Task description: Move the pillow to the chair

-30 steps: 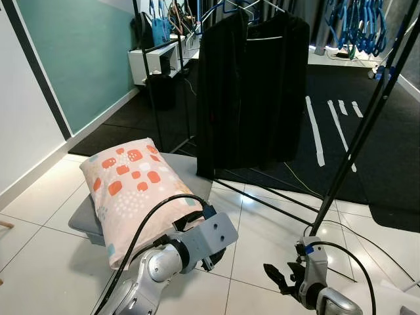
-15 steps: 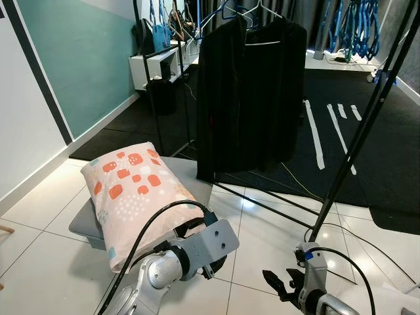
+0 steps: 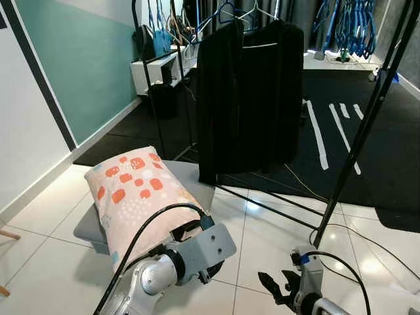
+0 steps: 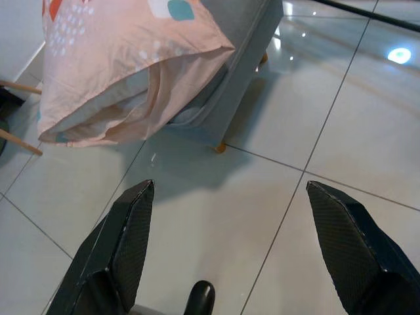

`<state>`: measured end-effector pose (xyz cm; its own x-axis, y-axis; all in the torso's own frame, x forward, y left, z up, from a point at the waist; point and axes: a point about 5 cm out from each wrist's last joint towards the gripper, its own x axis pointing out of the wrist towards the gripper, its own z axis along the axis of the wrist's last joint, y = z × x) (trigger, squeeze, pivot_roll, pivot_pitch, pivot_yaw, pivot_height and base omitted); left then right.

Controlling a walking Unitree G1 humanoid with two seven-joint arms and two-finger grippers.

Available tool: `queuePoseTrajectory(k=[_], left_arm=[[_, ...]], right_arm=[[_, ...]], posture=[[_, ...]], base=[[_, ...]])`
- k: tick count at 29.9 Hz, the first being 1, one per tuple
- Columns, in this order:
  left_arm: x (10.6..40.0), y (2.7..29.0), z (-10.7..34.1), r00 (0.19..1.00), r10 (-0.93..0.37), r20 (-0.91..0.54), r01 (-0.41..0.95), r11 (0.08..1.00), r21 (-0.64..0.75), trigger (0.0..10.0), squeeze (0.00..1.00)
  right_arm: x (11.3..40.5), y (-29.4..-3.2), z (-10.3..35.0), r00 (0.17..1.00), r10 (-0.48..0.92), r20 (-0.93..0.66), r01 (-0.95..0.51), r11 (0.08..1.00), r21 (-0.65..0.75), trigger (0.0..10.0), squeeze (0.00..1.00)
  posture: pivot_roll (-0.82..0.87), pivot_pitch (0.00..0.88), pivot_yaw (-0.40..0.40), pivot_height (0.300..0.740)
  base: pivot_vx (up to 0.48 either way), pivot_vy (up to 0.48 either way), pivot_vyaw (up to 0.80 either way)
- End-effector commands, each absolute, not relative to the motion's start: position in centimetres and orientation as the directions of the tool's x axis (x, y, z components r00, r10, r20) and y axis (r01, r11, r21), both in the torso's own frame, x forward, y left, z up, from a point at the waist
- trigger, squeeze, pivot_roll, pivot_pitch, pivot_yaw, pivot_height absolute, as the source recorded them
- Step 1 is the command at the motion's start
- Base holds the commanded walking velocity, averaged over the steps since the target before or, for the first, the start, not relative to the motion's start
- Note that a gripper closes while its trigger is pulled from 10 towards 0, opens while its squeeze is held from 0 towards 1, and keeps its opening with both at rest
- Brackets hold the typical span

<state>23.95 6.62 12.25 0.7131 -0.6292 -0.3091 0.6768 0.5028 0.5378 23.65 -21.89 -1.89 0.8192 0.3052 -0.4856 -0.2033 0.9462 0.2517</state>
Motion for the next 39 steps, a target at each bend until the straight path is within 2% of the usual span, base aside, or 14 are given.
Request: queuePoseTrajectory(k=[1, 39], left_arm=[[23.83, 7.03, 12.30, 0.709, -0.629, -0.317, 0.680, 0.493, 0.543, 10.0, 0.00], [23.85, 7.11, 12.77, 0.706, -0.631, -0.320, 0.682, 0.488, 0.544, 10.0, 0.00]], right_arm=[[23.77, -21.59, -1.72, 0.831, 0.306, -0.465, -0.204, 0.945, 0.257, 10.0, 0.00], [23.92, -21.61, -1.04, 0.847, 0.283, -0.450, -0.181, 0.949, 0.257, 10.0, 0.00]], posture=[[-0.14, 0.000, 0.035, 0.740], [-0.16, 0.002, 0.029, 0.740]], base=[[0.000, 0.000, 0.00], [0.000, 0.000, 0.00]])
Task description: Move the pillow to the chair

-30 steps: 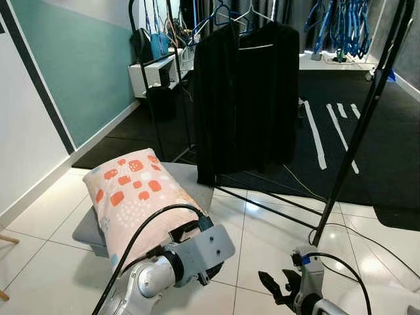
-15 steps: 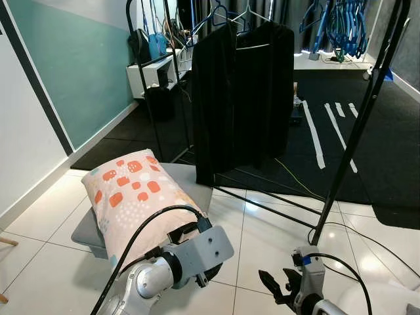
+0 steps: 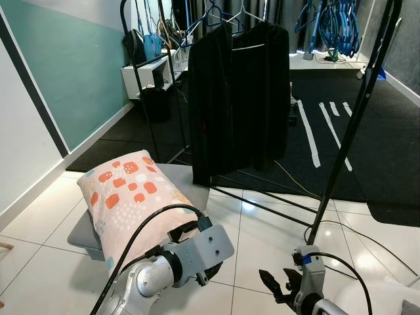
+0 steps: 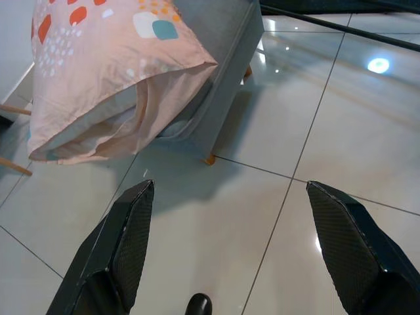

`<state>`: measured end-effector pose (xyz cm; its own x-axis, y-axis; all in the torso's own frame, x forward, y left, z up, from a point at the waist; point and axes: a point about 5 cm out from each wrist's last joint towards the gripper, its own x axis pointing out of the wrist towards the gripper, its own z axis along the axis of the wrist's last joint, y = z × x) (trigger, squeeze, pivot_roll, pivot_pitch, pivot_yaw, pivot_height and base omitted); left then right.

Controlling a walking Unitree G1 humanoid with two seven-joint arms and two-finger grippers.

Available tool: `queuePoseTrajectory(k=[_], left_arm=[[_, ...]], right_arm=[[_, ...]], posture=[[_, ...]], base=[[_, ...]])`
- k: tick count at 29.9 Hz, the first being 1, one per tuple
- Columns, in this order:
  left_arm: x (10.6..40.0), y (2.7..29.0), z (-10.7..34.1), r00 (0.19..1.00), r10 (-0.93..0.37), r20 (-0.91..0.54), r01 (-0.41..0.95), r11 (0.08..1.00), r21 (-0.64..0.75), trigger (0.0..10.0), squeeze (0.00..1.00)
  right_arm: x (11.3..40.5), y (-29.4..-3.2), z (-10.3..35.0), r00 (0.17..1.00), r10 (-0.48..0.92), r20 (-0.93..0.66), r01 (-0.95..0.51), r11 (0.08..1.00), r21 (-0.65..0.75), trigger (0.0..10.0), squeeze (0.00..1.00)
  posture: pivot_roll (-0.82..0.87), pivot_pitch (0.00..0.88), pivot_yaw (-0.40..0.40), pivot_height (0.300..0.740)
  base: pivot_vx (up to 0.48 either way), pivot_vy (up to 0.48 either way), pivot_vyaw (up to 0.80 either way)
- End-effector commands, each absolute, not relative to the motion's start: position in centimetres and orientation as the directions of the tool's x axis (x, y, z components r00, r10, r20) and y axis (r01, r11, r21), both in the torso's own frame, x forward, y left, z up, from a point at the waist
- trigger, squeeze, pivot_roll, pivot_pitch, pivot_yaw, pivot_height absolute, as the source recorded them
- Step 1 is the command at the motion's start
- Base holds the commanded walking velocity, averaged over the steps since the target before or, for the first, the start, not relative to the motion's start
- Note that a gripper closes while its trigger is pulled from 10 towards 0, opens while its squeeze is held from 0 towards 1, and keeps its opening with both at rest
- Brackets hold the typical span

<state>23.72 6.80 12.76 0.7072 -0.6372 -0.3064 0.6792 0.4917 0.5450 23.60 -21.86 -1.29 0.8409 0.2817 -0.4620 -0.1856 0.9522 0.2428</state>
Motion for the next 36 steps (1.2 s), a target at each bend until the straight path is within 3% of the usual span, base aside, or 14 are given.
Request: queuePoseTrajectory(k=[1, 36], left_arm=[[23.87, 7.11, 12.78, 0.707, -0.631, -0.319, 0.682, 0.488, 0.545, 10.0, 0.00], [23.75, 6.79, 12.86, 0.705, -0.634, -0.317, 0.682, 0.486, 0.546, 10.0, 0.00]], right_arm=[[23.95, -21.61, -1.03, 0.847, 0.283, -0.450, -0.180, 0.949, 0.257, 10.0, 0.00], [23.81, -22.03, -0.99, 0.846, 0.272, -0.458, -0.168, 0.952, 0.256, 10.0, 0.00]], posture=[[-0.16, 0.002, 0.028, 0.740], [-0.16, 0.013, 0.022, 0.740]], base=[[0.000, 0.000, 0.00], [0.000, 0.000, 0.00]])
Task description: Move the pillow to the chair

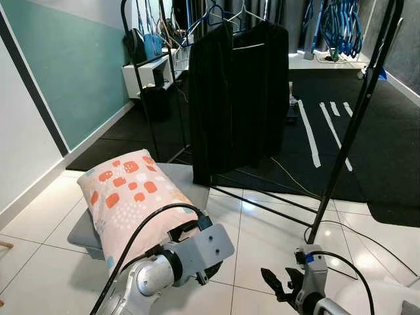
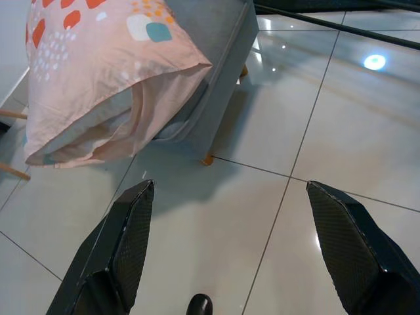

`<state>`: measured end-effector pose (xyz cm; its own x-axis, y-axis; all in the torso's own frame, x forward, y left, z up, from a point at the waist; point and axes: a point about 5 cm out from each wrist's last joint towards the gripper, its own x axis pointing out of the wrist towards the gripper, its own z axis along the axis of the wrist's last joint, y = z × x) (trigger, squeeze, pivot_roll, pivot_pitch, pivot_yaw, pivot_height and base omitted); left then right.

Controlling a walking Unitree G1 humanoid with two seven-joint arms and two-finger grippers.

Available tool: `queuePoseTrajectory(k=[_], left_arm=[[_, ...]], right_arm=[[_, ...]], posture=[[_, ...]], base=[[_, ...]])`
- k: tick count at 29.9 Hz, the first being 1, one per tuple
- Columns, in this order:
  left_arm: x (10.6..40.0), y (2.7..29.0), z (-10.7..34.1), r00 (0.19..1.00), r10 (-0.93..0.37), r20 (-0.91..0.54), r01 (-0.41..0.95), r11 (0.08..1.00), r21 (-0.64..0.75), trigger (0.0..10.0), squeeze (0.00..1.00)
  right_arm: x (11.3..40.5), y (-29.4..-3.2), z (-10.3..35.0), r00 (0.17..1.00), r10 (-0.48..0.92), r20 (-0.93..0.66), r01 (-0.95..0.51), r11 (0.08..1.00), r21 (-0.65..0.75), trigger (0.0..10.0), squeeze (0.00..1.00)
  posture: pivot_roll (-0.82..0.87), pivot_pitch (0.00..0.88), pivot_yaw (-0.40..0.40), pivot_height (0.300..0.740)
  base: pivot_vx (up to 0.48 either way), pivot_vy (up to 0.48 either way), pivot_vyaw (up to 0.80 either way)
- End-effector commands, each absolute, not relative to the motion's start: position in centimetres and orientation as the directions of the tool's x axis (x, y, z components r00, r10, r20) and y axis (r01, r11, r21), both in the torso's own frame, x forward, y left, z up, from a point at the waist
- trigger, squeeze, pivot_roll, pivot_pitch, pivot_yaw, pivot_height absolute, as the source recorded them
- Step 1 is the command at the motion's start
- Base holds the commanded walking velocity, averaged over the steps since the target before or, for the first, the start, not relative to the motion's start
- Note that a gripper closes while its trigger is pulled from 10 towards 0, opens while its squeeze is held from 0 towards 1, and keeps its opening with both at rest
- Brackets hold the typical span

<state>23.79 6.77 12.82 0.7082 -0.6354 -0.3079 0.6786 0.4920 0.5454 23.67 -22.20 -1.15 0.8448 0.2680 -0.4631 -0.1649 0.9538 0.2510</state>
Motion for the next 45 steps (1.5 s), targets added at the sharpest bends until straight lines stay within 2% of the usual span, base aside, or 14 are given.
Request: queuePoseTrajectory(k=[1, 45], left_arm=[[23.74, 6.78, 12.85, 0.705, -0.634, -0.317, 0.682, 0.487, 0.545, 10.0, 0.00], [23.82, 6.60, 12.97, 0.705, -0.635, -0.315, 0.683, 0.489, 0.543, 10.0, 0.00]], right_arm=[[23.80, -22.04, -1.00, 0.846, 0.272, -0.459, -0.168, 0.952, 0.256, 10.0, 0.00], [23.87, -22.35, -0.99, 0.843, 0.267, -0.468, -0.159, 0.953, 0.257, 10.0, 0.00]], posture=[[-0.16, 0.013, 0.022, 0.740], [-0.16, 0.024, 0.013, 0.740]], base=[[0.000, 0.000, 0.00], [0.000, 0.000, 0.00]])
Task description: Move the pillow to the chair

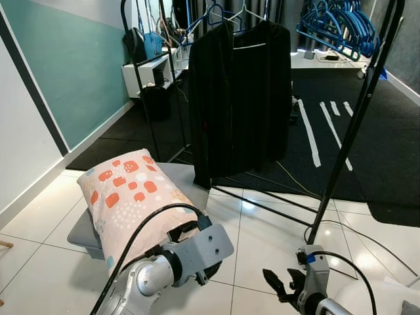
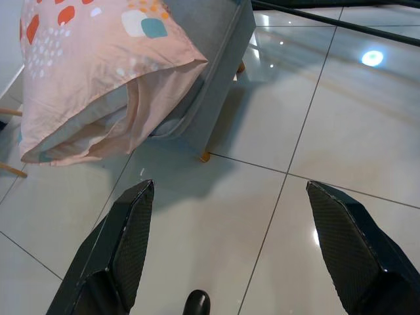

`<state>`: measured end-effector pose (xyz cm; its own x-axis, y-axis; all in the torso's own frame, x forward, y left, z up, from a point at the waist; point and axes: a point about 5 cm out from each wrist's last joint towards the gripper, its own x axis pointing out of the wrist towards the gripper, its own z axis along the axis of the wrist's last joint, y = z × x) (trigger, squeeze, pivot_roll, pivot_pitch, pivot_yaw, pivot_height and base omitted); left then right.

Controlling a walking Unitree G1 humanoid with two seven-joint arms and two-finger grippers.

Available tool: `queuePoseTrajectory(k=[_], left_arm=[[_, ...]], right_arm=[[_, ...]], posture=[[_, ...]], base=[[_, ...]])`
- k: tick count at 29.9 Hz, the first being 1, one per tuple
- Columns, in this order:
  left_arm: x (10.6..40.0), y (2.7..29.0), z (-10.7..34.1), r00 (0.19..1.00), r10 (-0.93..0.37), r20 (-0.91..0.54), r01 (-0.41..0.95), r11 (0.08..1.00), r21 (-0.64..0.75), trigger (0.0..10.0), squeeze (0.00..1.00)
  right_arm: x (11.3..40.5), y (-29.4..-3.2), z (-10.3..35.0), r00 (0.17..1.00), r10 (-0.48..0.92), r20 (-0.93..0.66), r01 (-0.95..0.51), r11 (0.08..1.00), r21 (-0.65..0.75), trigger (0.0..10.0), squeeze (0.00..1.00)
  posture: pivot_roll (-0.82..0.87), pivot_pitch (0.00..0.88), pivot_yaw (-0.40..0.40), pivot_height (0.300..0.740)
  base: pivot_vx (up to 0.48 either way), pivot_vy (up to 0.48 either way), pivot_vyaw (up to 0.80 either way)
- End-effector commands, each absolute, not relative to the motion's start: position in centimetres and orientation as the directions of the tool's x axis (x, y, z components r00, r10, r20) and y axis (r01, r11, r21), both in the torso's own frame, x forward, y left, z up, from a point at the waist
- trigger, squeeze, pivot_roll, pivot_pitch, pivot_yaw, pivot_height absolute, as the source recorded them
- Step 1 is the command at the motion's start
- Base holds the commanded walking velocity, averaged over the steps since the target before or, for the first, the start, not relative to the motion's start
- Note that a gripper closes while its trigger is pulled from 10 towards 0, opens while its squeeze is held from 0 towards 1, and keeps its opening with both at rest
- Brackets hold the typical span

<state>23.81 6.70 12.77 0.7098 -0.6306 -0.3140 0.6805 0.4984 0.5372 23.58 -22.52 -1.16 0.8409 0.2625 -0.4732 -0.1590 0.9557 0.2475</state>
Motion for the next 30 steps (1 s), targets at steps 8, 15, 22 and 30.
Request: queuePoseTrajectory(k=[8, 15, 22, 30], left_arm=[[23.81, 6.61, 12.97, 0.705, -0.635, -0.316, 0.683, 0.489, 0.543, 10.0, 0.00], [23.80, 6.70, 13.01, 0.705, -0.634, -0.316, 0.683, 0.490, 0.542, 10.0, 0.00], [23.75, 6.80, 13.00, 0.705, -0.634, -0.317, 0.683, 0.487, 0.544, 10.0, 0.00], [23.69, 6.79, 12.95, 0.705, -0.634, -0.318, 0.683, 0.488, 0.543, 10.0, 0.00]], right_arm=[[23.87, -22.32, -0.98, 0.842, 0.267, -0.468, -0.159, 0.953, 0.257, 10.0, 0.00], [23.87, -22.26, -0.95, 0.845, 0.265, -0.465, -0.157, 0.953, 0.258, 10.0, 0.00], [23.84, -22.13, -0.97, 0.844, 0.270, -0.464, -0.161, 0.952, 0.261, 10.0, 0.00], [23.76, -22.13, -1.01, 0.842, 0.273, -0.465, -0.164, 0.951, 0.261, 10.0, 0.00]], posture=[[-0.16, 0.027, 0.021, 0.740], [-0.17, 0.030, 0.020, 0.740], [-0.15, 0.030, 0.024, 0.740], [-0.15, 0.023, 0.019, 0.740]], base=[[0.000, 0.000, 0.00], [0.000, 0.000, 0.00], [0.000, 0.000, 0.00], [0.000, 0.000, 0.00]])
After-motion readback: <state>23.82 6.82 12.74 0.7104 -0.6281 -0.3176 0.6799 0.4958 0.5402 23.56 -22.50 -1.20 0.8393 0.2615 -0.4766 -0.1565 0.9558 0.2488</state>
